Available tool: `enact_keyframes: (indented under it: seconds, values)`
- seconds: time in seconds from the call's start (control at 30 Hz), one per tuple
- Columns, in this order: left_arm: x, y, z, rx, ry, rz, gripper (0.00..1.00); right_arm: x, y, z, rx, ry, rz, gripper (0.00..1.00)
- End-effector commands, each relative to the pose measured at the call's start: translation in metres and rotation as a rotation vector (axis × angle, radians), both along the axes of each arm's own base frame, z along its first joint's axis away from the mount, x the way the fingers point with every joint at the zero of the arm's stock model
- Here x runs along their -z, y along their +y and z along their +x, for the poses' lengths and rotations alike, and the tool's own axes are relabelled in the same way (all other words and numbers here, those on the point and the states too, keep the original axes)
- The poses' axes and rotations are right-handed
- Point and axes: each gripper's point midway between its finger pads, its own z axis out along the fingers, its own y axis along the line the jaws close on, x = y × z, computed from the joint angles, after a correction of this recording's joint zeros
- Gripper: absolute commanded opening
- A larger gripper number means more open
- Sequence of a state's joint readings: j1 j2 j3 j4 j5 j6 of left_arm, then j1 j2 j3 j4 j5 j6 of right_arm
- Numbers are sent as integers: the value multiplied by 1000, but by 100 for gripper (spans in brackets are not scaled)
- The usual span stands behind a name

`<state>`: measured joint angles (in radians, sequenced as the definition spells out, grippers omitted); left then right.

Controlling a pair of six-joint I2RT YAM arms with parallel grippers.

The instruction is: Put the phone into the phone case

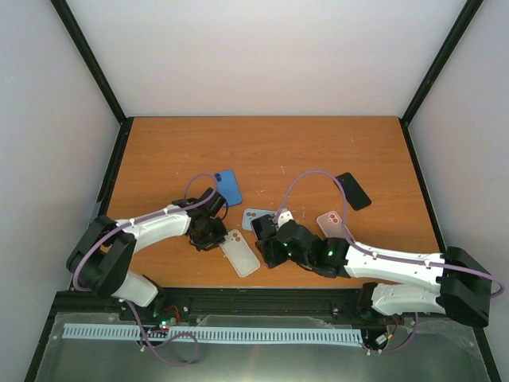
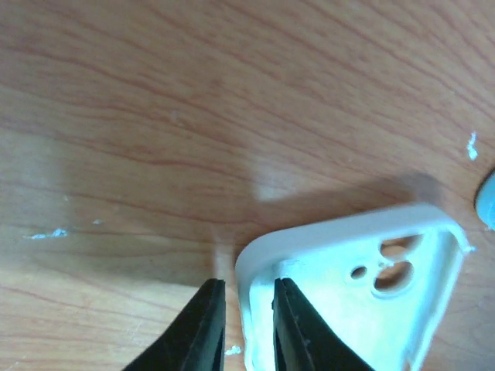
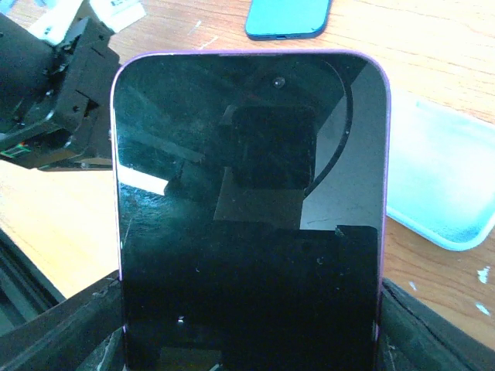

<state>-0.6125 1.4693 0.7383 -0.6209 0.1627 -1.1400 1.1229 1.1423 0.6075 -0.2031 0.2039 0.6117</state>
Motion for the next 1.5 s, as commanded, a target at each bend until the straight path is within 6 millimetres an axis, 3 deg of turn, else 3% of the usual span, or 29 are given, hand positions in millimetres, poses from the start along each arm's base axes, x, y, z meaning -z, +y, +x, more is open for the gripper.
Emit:
enact_keyframes:
  seconds: [0.0,0.13,0.33,0.53,0.6,0.77,1.0,1.2,1.47]
  values:
    - [-17,-11,17,26,-80,-23,31,-28,25,2,-33,-39,145,51]
    - [-36,-5,29,-1,-161,-41,66,-30,35,3,-58,-41,153,51]
    - [-65,29,50,-77,-321,-172,99,-26,59,2,-114,-18,183,50]
    - [-105,54,56,-106,-521,-286,100,-13,81,6,-139,9,173,50]
    - [-109,58,55,-106,-523,-359,100,-7,88,7,-145,26,169,50]
    - [-106,64,51,-102,-512,-454,99,-1,104,9,-159,44,180,50]
    - [-103,54,43,-97,-524,-547,100,17,119,16,-156,43,128,50]
    - [-99,54,40,-100,-514,-543,96,31,126,17,-163,40,91,50]
    - [-94,60,37,-118,-502,-503,89,58,116,13,-148,52,10,51]
